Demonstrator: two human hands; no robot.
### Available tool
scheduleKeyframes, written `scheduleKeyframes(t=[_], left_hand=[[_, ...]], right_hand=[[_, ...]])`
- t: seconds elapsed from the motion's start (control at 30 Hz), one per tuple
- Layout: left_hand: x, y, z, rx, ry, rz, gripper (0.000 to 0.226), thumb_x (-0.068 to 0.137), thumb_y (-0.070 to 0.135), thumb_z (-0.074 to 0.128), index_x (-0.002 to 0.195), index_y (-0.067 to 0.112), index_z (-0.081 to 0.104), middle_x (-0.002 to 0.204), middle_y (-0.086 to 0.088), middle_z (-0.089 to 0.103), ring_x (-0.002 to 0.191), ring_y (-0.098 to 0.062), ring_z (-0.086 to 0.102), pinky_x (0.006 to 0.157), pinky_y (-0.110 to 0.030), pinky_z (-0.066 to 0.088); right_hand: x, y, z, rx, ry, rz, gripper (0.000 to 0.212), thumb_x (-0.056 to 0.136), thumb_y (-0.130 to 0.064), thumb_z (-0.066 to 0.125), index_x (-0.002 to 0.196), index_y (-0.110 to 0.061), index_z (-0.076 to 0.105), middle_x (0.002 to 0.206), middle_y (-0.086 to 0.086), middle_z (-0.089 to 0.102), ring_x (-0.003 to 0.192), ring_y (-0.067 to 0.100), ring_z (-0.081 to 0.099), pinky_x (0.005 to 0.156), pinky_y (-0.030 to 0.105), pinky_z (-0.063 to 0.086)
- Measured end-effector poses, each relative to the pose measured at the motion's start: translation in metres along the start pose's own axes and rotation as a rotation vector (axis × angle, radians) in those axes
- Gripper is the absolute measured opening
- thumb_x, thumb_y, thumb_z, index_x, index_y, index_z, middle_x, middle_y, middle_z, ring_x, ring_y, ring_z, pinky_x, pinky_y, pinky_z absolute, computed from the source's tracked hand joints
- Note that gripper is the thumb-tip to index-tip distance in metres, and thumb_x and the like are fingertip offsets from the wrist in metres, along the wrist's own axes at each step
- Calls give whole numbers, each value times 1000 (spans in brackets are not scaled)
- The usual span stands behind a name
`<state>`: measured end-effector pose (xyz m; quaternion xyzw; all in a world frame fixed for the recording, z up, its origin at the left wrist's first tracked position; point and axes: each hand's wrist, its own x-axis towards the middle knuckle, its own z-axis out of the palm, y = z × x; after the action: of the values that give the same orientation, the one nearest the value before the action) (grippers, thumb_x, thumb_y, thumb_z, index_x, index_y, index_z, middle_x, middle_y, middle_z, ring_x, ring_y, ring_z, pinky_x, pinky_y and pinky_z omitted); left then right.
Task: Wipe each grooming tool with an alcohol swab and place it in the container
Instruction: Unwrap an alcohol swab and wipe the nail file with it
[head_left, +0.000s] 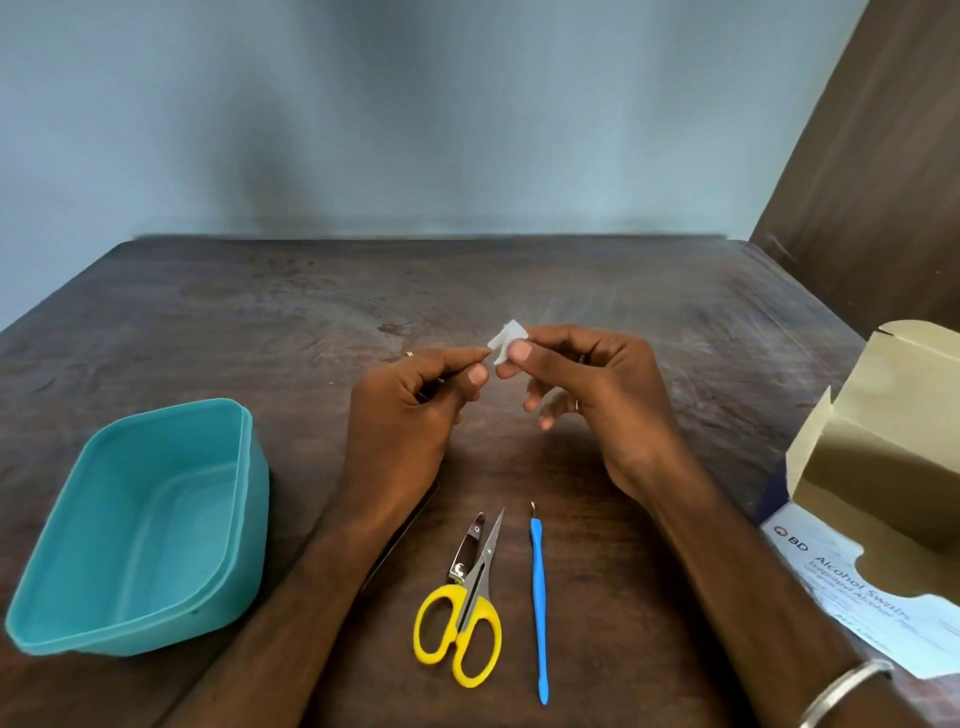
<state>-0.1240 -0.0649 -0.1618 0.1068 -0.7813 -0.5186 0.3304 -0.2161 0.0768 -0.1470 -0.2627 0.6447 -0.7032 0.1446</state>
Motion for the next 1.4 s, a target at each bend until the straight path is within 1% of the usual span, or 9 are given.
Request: scheduleKeyframes(t=[0.1,0.27,0.4,0.5,0.73,0.97,1.1,1.23,1.4], left_hand=[[0,-2,0,130,0,94,21,88,8,69,105,19,75,89,10,73,80,1,67,69,-11,50],[0,-2,0,356,61,243,20,86,10,72,105,15,76,93,3,75,82,-3,67,74,-10,50],[-3,4,3,79,-34,27,26,84,8,74,104,24,72,83,11,72,65,-2,68,62,-12,51],[-3,5,4,-18,-59,-34,31,81,7,76,102,28,70,82,8,74,61,-6,69,60,-16,54],[-1,4,-2,124,36,29,20,83,10,75,101,20,76,87,14,72,73,2,68,62,-9,51],[3,-4,-2,48,-20,38,30,88,3,68,110,21,74,89,5,71,67,-8,67,66,-18,54],[4,-4,-2,-48,7,-67,27,87,0,67,105,19,74,87,1,74,66,-11,70,63,-17,55],[7,-3,-2,-278,36,-215,23,90,-1,63,102,15,73,83,-4,75,66,-18,73,65,-25,59],[7,-2,-3,-497,8,-352,20,91,0,61,107,7,71,80,-8,73,69,-26,75,65,-28,61]], right_hand=[[0,2,-1,-134,40,-69,8,88,-16,73,93,-12,78,81,5,77,56,17,61,49,30,47],[0,4,1,-281,27,-185,7,91,-12,71,92,-10,77,75,6,74,56,1,61,50,13,45],[1,6,6,-200,100,-199,12,93,-12,67,92,-3,74,73,10,72,55,10,59,48,27,48],[1,8,9,-126,119,-175,15,94,-12,65,91,1,72,73,13,70,55,17,58,50,35,48],[1,8,4,-301,68,-198,9,93,-14,68,90,-10,75,73,5,72,54,9,61,54,24,50],[3,5,4,-98,204,-120,9,92,-14,68,92,-9,75,80,7,75,61,19,65,52,33,51],[2,5,7,7,234,-73,8,91,-16,70,95,-11,75,91,4,77,68,23,72,49,32,52],[3,2,3,191,359,-77,9,89,-10,71,95,-4,74,91,8,78,56,23,69,44,29,50],[3,5,5,72,277,-136,12,87,0,70,97,-4,73,81,13,74,47,23,59,42,30,48]])
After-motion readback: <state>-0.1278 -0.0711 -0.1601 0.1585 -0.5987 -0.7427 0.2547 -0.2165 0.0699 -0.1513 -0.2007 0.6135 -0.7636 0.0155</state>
